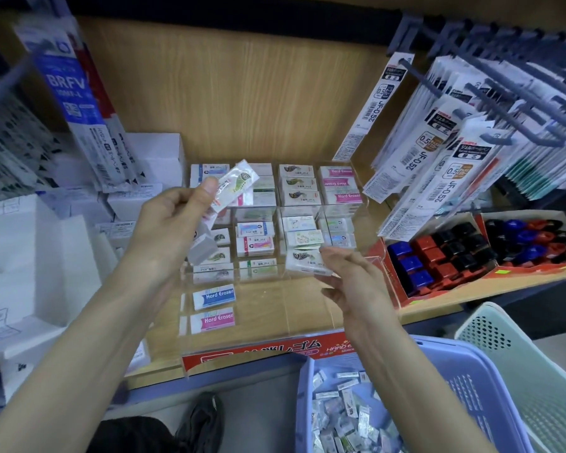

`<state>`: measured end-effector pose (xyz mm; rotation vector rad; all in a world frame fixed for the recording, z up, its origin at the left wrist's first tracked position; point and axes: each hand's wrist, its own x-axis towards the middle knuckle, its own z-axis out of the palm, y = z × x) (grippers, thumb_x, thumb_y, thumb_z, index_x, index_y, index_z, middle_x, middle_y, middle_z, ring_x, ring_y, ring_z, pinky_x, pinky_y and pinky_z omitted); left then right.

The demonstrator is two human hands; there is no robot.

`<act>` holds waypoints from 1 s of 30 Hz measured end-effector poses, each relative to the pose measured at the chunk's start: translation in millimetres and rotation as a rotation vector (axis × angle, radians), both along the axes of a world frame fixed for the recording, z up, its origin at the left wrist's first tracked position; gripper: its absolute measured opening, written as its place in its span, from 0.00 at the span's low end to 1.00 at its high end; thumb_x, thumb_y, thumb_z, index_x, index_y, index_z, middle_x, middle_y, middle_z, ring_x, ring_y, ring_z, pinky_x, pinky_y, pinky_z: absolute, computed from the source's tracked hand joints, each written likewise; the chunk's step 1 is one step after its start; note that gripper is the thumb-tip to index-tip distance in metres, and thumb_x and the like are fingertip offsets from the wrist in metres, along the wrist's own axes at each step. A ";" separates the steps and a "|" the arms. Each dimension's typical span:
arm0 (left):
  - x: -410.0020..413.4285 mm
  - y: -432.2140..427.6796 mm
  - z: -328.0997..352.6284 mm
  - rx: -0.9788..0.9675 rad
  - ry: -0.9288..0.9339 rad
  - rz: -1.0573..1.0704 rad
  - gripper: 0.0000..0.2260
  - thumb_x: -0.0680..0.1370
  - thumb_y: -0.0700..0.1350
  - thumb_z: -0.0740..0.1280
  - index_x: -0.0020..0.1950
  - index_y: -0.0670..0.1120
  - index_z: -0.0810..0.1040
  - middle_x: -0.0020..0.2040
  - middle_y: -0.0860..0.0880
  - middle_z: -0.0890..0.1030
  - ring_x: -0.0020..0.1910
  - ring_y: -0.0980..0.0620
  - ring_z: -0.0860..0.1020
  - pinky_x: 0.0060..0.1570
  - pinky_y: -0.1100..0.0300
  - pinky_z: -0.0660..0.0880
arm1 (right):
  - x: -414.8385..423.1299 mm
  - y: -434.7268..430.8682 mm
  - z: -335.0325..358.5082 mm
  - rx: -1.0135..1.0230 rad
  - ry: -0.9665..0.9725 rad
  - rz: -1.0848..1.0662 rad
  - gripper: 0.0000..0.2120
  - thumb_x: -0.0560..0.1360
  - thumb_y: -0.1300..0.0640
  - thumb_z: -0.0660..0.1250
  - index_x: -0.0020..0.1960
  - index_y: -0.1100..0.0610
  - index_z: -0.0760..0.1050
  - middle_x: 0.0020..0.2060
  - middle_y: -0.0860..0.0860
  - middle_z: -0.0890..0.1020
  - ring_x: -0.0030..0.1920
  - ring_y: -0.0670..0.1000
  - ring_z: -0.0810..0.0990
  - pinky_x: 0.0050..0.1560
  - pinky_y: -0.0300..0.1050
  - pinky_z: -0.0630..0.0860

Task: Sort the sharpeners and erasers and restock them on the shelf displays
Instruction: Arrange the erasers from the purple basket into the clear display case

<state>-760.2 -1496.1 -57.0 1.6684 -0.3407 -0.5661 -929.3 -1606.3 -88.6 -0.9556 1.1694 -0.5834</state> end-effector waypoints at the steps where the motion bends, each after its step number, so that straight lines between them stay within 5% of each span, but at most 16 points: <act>1: 3.1 3.2 -0.4 0.004 0.005 0.011 0.16 0.73 0.62 0.64 0.46 0.50 0.79 0.44 0.52 0.82 0.41 0.58 0.77 0.38 0.66 0.71 | 5.4 1.9 1.3 -0.055 0.027 0.031 0.06 0.76 0.63 0.66 0.45 0.55 0.79 0.50 0.49 0.83 0.39 0.50 0.81 0.38 0.41 0.73; 5: 14.0 19.8 -1.4 0.006 0.017 0.046 0.22 0.65 0.66 0.65 0.46 0.50 0.80 0.49 0.49 0.84 0.50 0.51 0.80 0.55 0.55 0.73 | 39.2 15.6 7.6 -0.164 -0.032 0.158 0.07 0.77 0.66 0.64 0.44 0.57 0.78 0.43 0.50 0.81 0.31 0.48 0.80 0.33 0.37 0.75; 8: 20.0 29.8 -0.1 -0.011 0.022 0.078 0.21 0.63 0.66 0.66 0.44 0.51 0.81 0.47 0.49 0.84 0.48 0.49 0.81 0.54 0.51 0.74 | 71.4 22.9 3.2 -0.334 0.039 0.319 0.04 0.76 0.65 0.66 0.46 0.58 0.78 0.42 0.50 0.80 0.35 0.48 0.82 0.44 0.42 0.81; 16: 35.1 41.0 2.8 -0.062 0.053 0.131 0.16 0.72 0.61 0.65 0.45 0.49 0.80 0.43 0.50 0.84 0.40 0.53 0.78 0.38 0.59 0.71 | 128.1 21.1 -3.9 -0.890 0.386 0.535 0.01 0.73 0.60 0.69 0.44 0.56 0.79 0.42 0.49 0.82 0.45 0.50 0.79 0.44 0.42 0.74; 20: 40.5 44.8 3.6 -0.077 0.066 0.147 0.16 0.73 0.60 0.65 0.47 0.48 0.80 0.47 0.47 0.84 0.39 0.53 0.77 0.37 0.59 0.70 | 128.4 22.8 -6.2 -0.942 0.467 0.601 0.05 0.72 0.55 0.72 0.40 0.50 0.76 0.38 0.44 0.80 0.43 0.48 0.78 0.43 0.42 0.74; 26: 40.3 45.3 4.4 -0.084 0.080 0.152 0.17 0.75 0.60 0.65 0.49 0.46 0.80 0.49 0.45 0.84 0.42 0.51 0.79 0.43 0.57 0.72 | 125.9 25.8 -9.5 -0.931 0.397 0.559 0.03 0.73 0.61 0.70 0.40 0.58 0.79 0.39 0.50 0.82 0.41 0.49 0.79 0.41 0.41 0.73; 30: 39.6 45.5 4.1 -0.072 0.077 0.138 0.15 0.74 0.61 0.65 0.44 0.50 0.79 0.50 0.45 0.84 0.46 0.49 0.80 0.48 0.53 0.73 | 138.7 24.4 -16.7 -1.234 0.619 0.739 0.07 0.74 0.70 0.63 0.44 0.64 0.80 0.45 0.57 0.80 0.44 0.56 0.80 0.43 0.46 0.75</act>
